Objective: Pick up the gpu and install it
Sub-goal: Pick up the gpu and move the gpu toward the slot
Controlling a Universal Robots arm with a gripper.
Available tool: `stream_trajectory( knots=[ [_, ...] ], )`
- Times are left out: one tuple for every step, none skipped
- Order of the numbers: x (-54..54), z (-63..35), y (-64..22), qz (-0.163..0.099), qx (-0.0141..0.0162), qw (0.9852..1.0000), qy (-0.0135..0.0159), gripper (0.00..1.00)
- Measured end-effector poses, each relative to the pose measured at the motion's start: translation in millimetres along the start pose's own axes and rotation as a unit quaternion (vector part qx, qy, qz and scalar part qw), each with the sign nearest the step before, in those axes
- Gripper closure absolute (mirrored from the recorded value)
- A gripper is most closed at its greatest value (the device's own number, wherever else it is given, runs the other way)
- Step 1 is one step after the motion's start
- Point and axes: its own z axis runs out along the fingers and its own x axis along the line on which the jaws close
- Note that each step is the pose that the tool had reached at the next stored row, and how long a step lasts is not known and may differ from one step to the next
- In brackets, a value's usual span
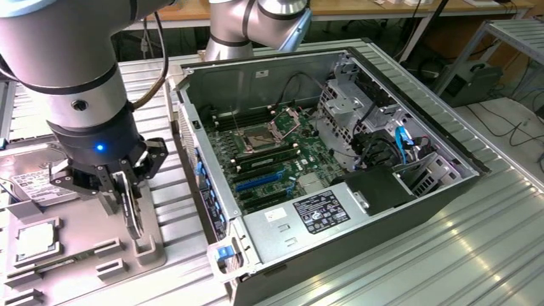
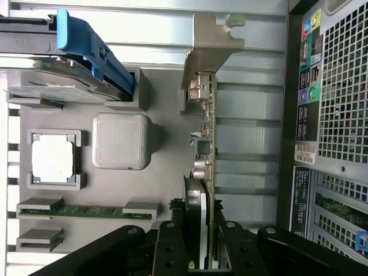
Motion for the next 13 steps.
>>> stream_trajectory(
  knots=[
    [0.0,-1.1,0.0,0.0,0.0,1.0,0.0,0.72],
    [0.0,-2.2,0.0,0.0,0.0,1.0,0.0,0.72],
    [0.0,-3.7,0.1,0.0,0.0,1.0,0.0,0.72],
    [0.0,-5.5,0.1,0.0,0.0,1.0,0.0,0.72],
    [0.0,-7.7,0.2,0.0,0.0,1.0,0.0,0.72],
    [-0.1,-9.4,0.2,0.0,0.0,1.0,0.0,0.72],
    [-0.1,-11.4,0.3,0.0,0.0,1.0,0.0,0.72],
    [-0.1,-13.3,0.4,0.0,0.0,1.0,0.0,0.72],
    [-0.1,-15.2,0.4,0.0,0.0,1.0,0.0001,0.72],
    [-0.1,-17.0,0.5,0.0,0.0,1.0,0.0,0.72],
    [-0.1,-19.2,0.5,0.0,0.0,1.0,0.0,0.72],
    [-0.1,-21.3,0.6,0.0,0.0,1.0,0.0,0.72],
    [-0.1,-23.4,0.7,0.0,0.0,1.0,0.0,0.72]
  ],
)
